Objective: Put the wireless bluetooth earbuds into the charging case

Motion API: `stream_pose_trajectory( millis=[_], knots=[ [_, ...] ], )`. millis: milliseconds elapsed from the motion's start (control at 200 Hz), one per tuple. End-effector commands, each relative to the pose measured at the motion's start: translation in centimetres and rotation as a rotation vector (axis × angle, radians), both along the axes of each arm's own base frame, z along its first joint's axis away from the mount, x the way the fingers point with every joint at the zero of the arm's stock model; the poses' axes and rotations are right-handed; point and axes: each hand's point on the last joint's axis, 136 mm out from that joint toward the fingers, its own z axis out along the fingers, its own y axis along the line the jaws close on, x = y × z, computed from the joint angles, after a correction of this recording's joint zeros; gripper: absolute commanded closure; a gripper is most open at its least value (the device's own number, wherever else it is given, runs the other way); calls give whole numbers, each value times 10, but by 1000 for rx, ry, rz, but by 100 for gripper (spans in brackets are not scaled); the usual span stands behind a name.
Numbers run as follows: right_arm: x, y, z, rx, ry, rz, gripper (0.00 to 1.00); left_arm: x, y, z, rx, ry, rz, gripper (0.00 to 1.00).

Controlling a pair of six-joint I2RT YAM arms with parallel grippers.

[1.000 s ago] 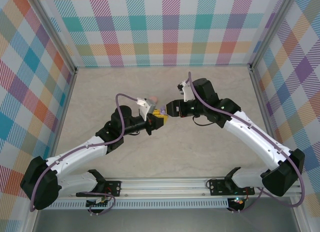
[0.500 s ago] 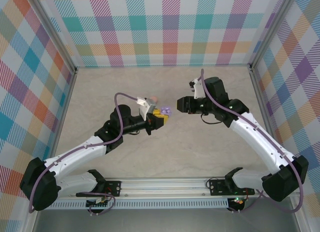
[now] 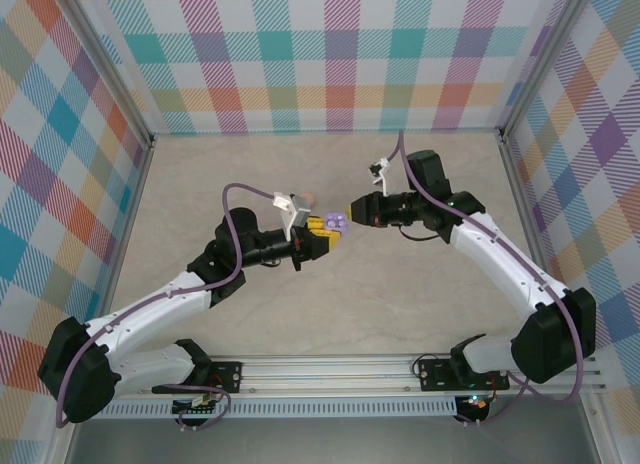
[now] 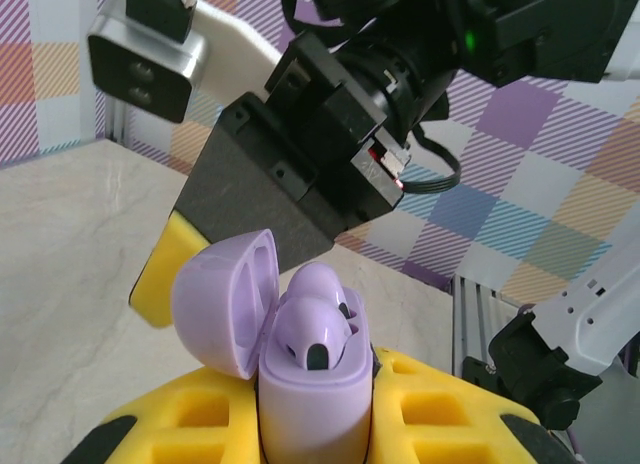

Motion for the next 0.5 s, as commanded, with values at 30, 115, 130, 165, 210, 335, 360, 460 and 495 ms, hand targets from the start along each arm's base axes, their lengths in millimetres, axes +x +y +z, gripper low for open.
stream_pose_trajectory(
  millis=[30,115,130,165,210,335,360,460,495],
  knots=[
    [-11,9,20,110,-40,100,87,-8,-9,27,-70,-46,-52,92],
    [-15,10,26,132,-57,115,87,-6,-11,23,-69,-29,-52,92],
    [-15,10,27,136,-61,118,87,-6,-11,23,-68,-27,-53,92],
    [-17,10,30,144,-70,122,87,-5,-12,21,-68,-20,-52,92],
    [-19,10,34,153,-83,126,87,-3,-12,20,-68,-14,-48,92],
    [-22,8,40,163,-98,125,86,0,-13,15,-66,-5,-35,92],
    [-23,8,41,163,-101,125,86,0,-13,14,-65,-2,-33,92],
    [-24,6,43,166,-114,123,86,4,-15,8,-57,23,-27,92],
    [-25,6,45,169,-122,125,86,5,-15,5,-53,30,-24,92]
  ],
)
